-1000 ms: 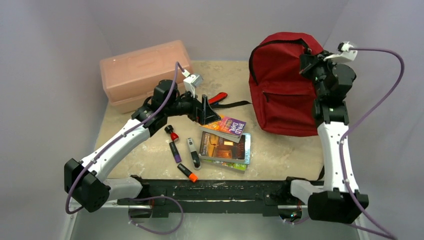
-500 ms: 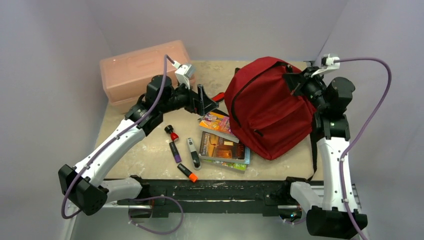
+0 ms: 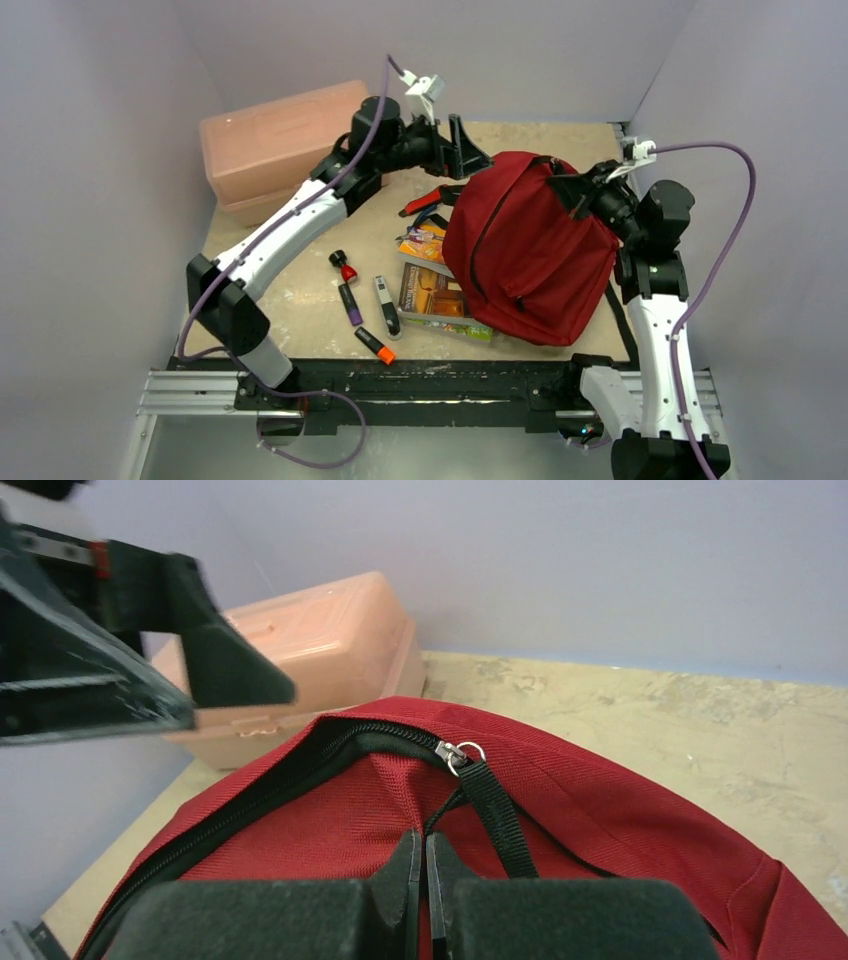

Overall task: Pack the student bag
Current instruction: Place the student bag at the center of the board.

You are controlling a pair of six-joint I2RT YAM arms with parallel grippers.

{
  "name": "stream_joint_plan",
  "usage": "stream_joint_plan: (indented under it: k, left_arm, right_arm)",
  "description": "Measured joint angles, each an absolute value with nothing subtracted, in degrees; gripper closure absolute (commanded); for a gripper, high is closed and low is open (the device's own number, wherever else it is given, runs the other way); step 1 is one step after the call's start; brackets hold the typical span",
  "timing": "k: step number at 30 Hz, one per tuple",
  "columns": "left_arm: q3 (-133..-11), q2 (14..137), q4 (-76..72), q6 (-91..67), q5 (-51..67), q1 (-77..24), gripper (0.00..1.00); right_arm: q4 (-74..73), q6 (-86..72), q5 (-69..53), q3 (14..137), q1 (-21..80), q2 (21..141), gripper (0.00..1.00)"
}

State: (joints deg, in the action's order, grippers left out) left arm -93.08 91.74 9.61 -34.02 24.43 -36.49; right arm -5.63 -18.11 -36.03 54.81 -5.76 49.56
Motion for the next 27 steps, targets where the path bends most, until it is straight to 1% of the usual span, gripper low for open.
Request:
stream_joint_plan:
  k: [2,3,4,5,6,7,8,10,11,13,15,17,20,23,27]
  left_arm:
    - [-94.04,95.07,8.19,-36.34,26.85,-38.09,0.12]
    - [-94.19,96.33,7.68,-37.17,27.97,-38.83,0.17]
    - [-94.21,97.49,7.27,-38.06,28.91,-39.59,0.31]
    - [-94.19,98.48,6.98,-38.68,29.8,-40.29,0.51]
    - [-94.15,99.13,6.72,-39.51,30.57,-40.8,0.61]
    - [-93.89,99.48,6.55,-40.07,31.38,-41.15,0.69]
    - [-93.34,99.55,6.42,-40.16,31.99,-41.36,0.77]
    - [-91.37,99.2,6.17,-39.9,32.86,-41.6,0.93]
    - [-89.56,98.78,5.61,-39.7,32.8,-41.67,0.98]
    - [-85.47,97.82,5.1,-39.11,32.8,-41.67,1.0]
    - [-82.17,97.49,5.32,-38.26,32.67,-41.65,1.0]
    - [-80.07,97.58,5.63,-37.5,32.32,-41.65,1.0]
    - [-78.81,97.58,6.92,-35.53,31.48,-41.65,1.0]
    - [-78.81,97.51,8.38,-32.73,30.33,-41.65,1.0]
    - [-78.81,97.27,11.62,-29.23,28.69,-41.65,1.0]
  right_arm:
    - [-5.72,-18.44,-36.38,54.33,-5.45,48.95,1.0]
    - [-5.98,-18.68,-36.77,54.3,-5.28,48.84,1.0]
    - [-6.2,-18.85,-36.95,54.3,-5.21,48.84,1.0]
    - [-6.68,-19.05,-37.01,54.26,-5.19,48.84,1.0]
    - [-7.11,-19.35,-36.99,54.02,-5.19,48.84,1.0]
    - [-7.73,-19.66,-36.95,53.84,-5.21,48.84,1.0]
    - [-8.69,-20.08,-36.88,53.58,-5.21,48.84,0.97]
    - [-10.55,-20.86,-36.86,53.01,-5.19,48.88,0.86]
    - [-11.81,-21.43,-36.99,52.66,-5.19,49.01,0.78]
    - [-13.19,-22.39,-37.26,51.57,-5.19,49.12,0.58]
    - [-14.17,-23.59,-37.56,49.56,-5.19,49.1,0.41]
    - [-15.16,-24.51,-37.54,47.42,-5.19,49.12,0.32]
    - [-17.74,-25.34,-36.93,45.28,-5.17,50.19,0.29]
    - [-17.98,-27.62,-36.47,44.03,-5.17,51.81,0.31]
    - [-15.03,-33.43,-36.8,41.78,-5.17,52.66,0.43]
